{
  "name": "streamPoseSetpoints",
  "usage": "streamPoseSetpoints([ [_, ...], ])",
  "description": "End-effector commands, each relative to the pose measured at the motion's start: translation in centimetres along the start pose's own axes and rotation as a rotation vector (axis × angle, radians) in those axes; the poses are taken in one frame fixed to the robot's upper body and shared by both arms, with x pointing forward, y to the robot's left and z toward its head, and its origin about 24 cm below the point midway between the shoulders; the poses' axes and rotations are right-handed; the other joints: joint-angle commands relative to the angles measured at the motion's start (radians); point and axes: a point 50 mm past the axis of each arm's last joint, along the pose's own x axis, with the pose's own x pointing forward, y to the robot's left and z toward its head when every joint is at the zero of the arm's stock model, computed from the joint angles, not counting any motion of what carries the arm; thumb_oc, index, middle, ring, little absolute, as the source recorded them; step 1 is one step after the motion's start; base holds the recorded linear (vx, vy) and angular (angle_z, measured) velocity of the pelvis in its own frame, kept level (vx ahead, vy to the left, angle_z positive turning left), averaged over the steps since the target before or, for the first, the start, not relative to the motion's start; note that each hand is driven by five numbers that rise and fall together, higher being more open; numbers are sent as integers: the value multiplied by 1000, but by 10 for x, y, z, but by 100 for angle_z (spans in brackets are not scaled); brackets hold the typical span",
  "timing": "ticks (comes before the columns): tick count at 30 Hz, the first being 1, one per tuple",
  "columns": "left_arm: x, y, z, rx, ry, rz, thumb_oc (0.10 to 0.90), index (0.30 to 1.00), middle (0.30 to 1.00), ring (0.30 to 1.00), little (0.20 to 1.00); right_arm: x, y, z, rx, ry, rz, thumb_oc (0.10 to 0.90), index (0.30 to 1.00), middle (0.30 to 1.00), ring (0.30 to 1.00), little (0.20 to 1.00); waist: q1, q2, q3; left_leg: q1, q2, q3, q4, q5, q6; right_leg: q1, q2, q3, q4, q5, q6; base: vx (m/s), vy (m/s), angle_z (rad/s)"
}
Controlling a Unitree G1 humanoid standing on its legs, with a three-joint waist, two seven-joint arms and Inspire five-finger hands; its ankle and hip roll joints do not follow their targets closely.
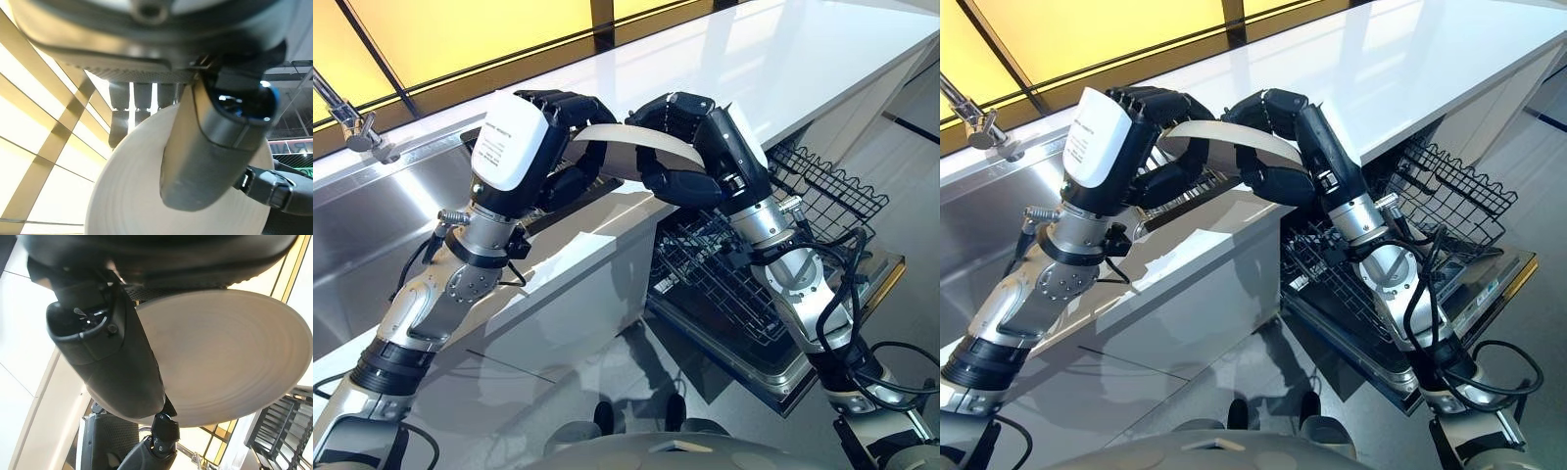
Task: Pick up plates and place into dishwasher.
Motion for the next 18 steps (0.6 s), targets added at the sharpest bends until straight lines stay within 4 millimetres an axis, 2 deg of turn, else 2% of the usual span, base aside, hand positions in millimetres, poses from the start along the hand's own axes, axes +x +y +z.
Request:
streamPoseSetpoints([
  [1,31,38,10,25,-146,340,800,900,900,900,900,13,-32,25,-44,-198,-249,100,300,300,300,200,-2,15,-101,4,-54,40,9,-118,17,28,85,-29,74,-166,11,0,0,0],
  [6,18,42,-6,61,-38,317,800,900,900,900,900,-10,-64,17,-150,-173,-509,100,300,300,300,200,-10,19,-102,15,-53,44,6,-130,18,35,86,-23,75,-177,15,21,0,0],
  [7,11,46,-15,86,17,306,800,900,900,900,900,-24,-78,13,-185,-152,-614,100,300,300,300,200,-14,22,-101,16,-52,46,5,-132,21,34,87,-20,77,-177,16,0,0,0],
  [10,-5,56,-34,113,145,290,800,900,900,900,900,-50,-100,7,-322,-102,-789,100,300,300,300,200,-19,25,-101,19,-53,50,5,-134,25,34,87,-15,78,-178,18,0,0,0],
  [12,-18,62,-44,136,226,286,800,900,900,900,900,-68,-112,5,-353,-69,-900,100,300,300,300,200,-23,28,-100,21,-53,51,5,-135,29,33,87,-10,79,-179,19,18,0,-4],
  [15,-35,67,-56,159,328,277,800,900,900,900,900,-91,-121,-4,-383,12,-1021,100,300,300,300,200,-28,31,-97,24,-54,52,5,-136,32,32,88,-5,84,-181,19,11,2,-8],
  [18,-50,67,-65,176,418,273,800,900,900,900,900,-110,-120,-22,-339,146,-1070,100,300,300,300,200,-36,35,-91,26,-54,51,5,-136,35,30,87,-1,87,-183,19,3,9,-6],
])
